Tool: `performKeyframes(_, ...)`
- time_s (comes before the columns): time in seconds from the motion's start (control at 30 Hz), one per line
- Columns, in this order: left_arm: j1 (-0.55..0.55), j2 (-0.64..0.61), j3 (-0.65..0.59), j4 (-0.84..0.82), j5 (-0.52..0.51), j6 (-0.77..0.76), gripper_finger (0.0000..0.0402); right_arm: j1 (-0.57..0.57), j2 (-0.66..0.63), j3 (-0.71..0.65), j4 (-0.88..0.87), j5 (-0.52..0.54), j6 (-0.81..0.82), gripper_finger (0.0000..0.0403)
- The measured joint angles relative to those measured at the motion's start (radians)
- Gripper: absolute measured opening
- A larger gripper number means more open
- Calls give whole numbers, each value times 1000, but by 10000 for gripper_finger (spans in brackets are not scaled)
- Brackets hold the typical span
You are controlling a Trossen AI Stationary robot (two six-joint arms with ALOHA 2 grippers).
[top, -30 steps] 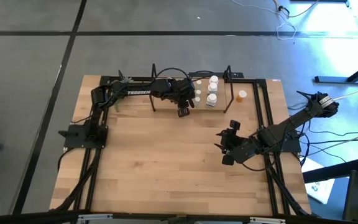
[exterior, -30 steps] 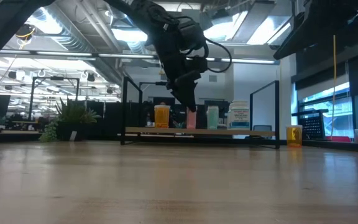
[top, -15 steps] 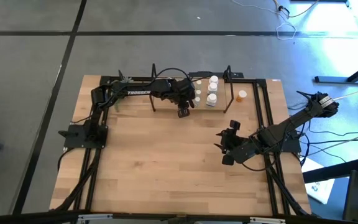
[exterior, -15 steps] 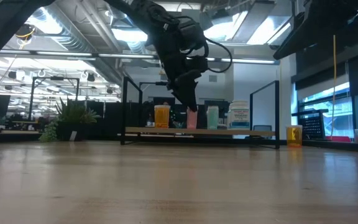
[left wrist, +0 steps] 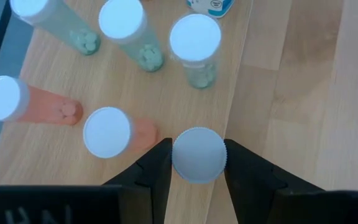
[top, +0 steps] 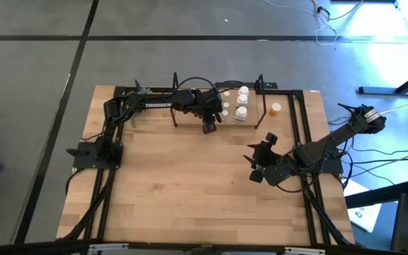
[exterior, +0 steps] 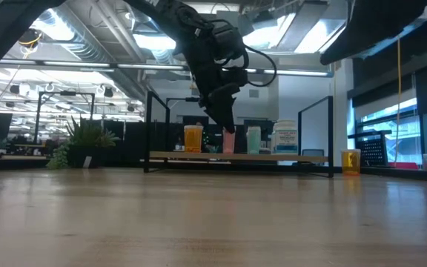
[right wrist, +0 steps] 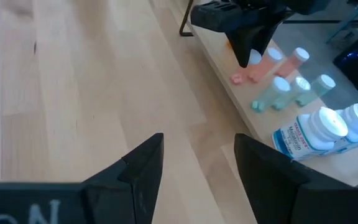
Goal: Pick and place medicine bottles onto shelf by color
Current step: Put the pink pill bottle on the shelf aligned with the pink bottles
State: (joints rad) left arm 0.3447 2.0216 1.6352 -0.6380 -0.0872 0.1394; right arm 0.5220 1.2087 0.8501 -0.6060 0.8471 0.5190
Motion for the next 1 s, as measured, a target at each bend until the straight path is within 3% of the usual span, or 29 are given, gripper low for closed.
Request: performKeyframes(1.0,0,0,0,0,0,1,128,0,0,0,3,-12,-3,198)
